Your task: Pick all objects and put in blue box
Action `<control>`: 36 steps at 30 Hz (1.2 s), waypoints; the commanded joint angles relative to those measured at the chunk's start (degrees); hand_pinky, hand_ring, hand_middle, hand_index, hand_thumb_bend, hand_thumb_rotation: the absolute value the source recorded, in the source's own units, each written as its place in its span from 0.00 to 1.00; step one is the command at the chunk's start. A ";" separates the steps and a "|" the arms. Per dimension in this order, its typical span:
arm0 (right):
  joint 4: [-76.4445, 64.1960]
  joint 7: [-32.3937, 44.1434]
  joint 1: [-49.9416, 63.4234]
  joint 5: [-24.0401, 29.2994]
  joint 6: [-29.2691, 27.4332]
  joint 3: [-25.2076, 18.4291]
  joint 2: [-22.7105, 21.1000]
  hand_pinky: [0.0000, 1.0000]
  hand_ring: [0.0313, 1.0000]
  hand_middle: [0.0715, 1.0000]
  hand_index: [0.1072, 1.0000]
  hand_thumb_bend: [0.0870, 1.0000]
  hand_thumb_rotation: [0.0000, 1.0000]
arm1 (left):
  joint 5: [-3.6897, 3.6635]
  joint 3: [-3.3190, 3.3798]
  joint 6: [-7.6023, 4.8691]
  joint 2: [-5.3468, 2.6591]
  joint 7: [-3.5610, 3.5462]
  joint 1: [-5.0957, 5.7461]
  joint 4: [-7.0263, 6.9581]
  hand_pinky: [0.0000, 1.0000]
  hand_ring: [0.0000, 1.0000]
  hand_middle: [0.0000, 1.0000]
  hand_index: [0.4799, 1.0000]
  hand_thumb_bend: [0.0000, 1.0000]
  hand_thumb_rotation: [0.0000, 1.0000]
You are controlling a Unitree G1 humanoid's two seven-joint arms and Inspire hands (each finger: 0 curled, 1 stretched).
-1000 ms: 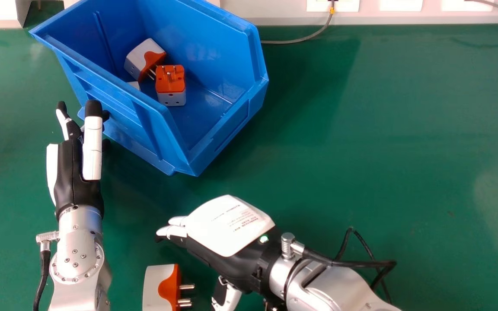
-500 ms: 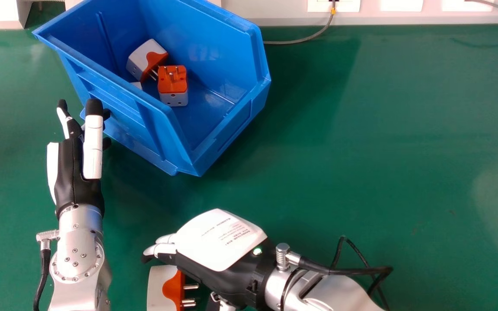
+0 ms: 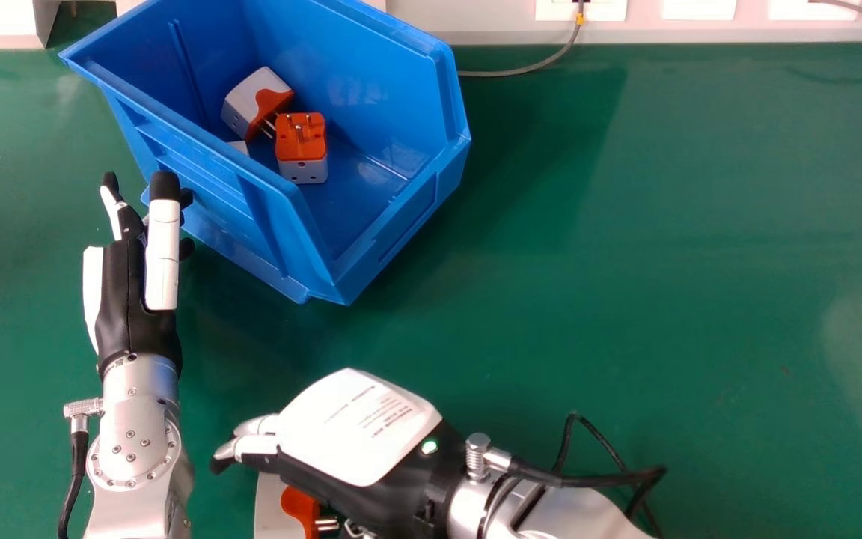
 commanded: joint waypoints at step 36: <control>3.08 -7.57 0.06 5.97 -5.69 -3.52 2.34 0.22 0.43 0.47 0.42 0.48 0.00 | 0.05 -0.15 -0.53 -0.07 -0.08 -1.00 -0.88 0.85 0.90 0.85 0.88 0.99 1.00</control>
